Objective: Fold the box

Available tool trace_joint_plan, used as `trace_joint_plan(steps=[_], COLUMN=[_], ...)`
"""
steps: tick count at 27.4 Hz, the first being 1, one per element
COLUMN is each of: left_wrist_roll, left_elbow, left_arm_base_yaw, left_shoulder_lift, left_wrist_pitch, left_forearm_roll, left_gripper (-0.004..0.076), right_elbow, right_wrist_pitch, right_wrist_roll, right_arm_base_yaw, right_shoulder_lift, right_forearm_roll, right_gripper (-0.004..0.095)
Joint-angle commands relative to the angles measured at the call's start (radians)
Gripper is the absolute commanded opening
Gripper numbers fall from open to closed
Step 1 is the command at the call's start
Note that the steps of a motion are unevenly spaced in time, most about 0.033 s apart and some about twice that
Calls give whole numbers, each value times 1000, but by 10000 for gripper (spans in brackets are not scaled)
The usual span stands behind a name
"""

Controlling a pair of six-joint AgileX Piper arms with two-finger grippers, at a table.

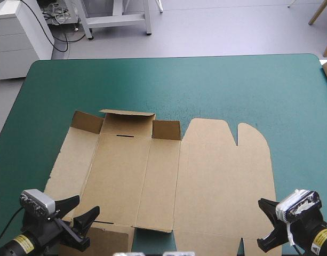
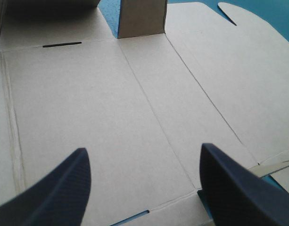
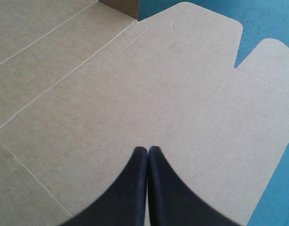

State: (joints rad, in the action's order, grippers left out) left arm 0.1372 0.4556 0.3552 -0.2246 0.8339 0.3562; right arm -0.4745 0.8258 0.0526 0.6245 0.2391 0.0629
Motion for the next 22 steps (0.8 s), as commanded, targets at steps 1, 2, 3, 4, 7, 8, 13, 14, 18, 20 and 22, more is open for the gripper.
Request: trace_joint_plan(steps=[1, 2, 3, 4, 7, 8, 13, 14, 18, 20, 22], left_wrist_roll=[-84, -116, -137, -159, -203, -203, -201, -201, -180, -159, -124], left_elbow=[79, 107, 141, 171, 295, 339, 514, 551, 643, 694, 725], left_arm_base_yaw=[5, 5, 5, 5, 5, 5, 5, 5, 5, 5, 3], left_shoulder_lift=[-52, -73, -98, -120, -209, -250, -420, -467, -605, -713, -809], left_wrist_pitch=[-34, -12, 14, 36, 98, 119, 197, 224, 294, 354, 417], left_forearm_roll=[-60, -104, -145, -182, -245, -257, -270, -270, -274, -274, -272], left_gripper=[474, 474, 474, 474, 474, 474, 474, 474, 474, 474, 475], right_elbow=[-22, -22, -22, -22, -22, -22, -22, -22, -22, -22, -22], right_wrist_pitch=[-71, -71, -71, -71, -71, -71, -71, -71, -71, -71, -71], right_wrist_roll=[-2, -2, -2, -2, -2, -2, -2, -2, -2, -2, -2], right_arm_base_yaw=[-5, -5, -5, -5, -5, -5, -5, -5, -5, -5, -5], right_shoulder_lift=[13, 13, 13, 13, 13, 13, 13, 13, 13, 13, 13], right_forearm_roll=[11, 11, 11, 11, 11, 11, 11, 11, 11, 11, 11], right_gripper=[-21, -21, -21, -21, -21, -22, -21, -21, -22, -21, -22])
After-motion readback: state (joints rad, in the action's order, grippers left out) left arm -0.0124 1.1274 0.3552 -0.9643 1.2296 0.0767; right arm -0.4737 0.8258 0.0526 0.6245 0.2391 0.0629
